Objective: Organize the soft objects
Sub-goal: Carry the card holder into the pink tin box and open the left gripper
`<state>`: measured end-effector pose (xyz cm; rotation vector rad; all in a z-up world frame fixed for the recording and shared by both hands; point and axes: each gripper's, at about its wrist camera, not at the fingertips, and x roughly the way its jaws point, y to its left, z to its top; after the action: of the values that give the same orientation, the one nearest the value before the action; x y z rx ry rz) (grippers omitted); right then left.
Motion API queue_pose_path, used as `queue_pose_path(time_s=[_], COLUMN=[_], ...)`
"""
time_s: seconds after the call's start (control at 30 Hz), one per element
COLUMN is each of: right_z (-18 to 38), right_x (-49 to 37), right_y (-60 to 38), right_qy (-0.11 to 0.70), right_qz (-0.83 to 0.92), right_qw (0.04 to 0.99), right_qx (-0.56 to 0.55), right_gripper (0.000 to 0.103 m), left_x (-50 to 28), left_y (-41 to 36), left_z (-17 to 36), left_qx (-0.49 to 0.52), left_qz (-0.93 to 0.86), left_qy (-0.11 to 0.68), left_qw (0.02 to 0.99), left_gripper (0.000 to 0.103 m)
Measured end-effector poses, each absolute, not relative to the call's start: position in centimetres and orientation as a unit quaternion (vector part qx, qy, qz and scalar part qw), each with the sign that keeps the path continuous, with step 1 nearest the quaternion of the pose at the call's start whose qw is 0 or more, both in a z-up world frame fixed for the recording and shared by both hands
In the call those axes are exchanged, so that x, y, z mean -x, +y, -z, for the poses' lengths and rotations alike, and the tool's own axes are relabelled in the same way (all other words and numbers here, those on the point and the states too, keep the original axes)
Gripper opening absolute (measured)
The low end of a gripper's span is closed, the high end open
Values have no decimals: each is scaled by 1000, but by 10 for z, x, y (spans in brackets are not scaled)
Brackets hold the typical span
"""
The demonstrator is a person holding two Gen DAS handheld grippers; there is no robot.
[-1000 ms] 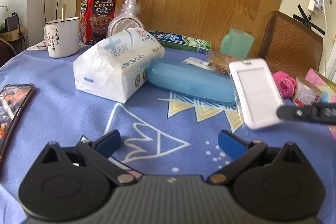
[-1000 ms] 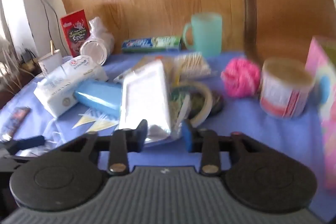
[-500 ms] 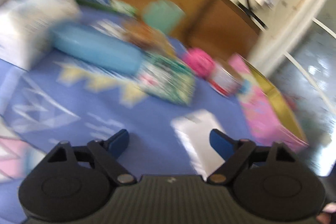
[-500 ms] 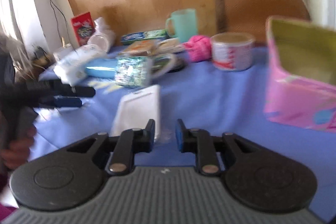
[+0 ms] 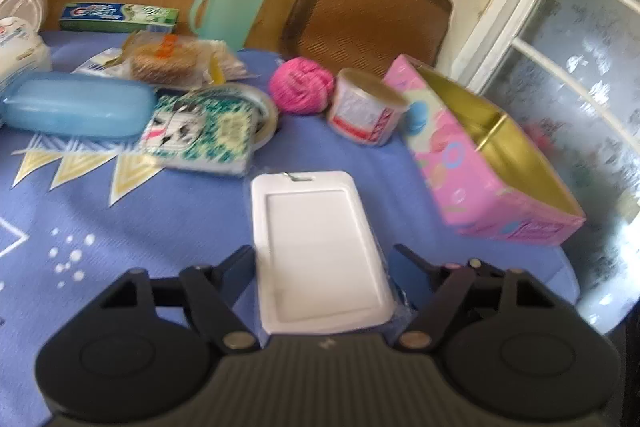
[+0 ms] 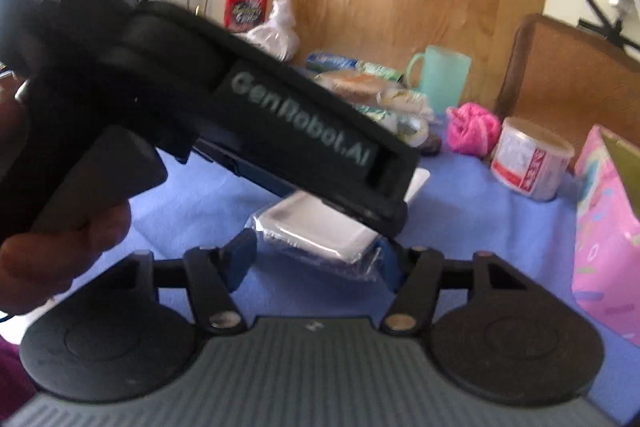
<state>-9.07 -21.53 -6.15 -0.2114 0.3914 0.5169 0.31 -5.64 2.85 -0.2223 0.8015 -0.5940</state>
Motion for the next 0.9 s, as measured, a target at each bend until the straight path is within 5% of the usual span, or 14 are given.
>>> queue_pose_path(time_s=[0.53,0.8,0.87,0.9], right_z=[13,21,17,16], right_x=[70,49,47,45], right_y=[-349,-408,-406,-403], right_qy=[88,105,86,73], right_qz=[-39,120,108,101], right_qw=[993,987,990,992], right_qx=[67,1,-22,-24], right_gripper=[70,79,75,65], left_x=[-31,-22,-12,-7], left_y=[-234,-164,-130,-114], left_z=[-99,-83,-74,-71], left_qx=[12,65,59,52], left_qz=[404,377,359,346], left_qy=[294,291,274,266], left_qw=[866,877,890,898], left_gripper=[77,79,80,81])
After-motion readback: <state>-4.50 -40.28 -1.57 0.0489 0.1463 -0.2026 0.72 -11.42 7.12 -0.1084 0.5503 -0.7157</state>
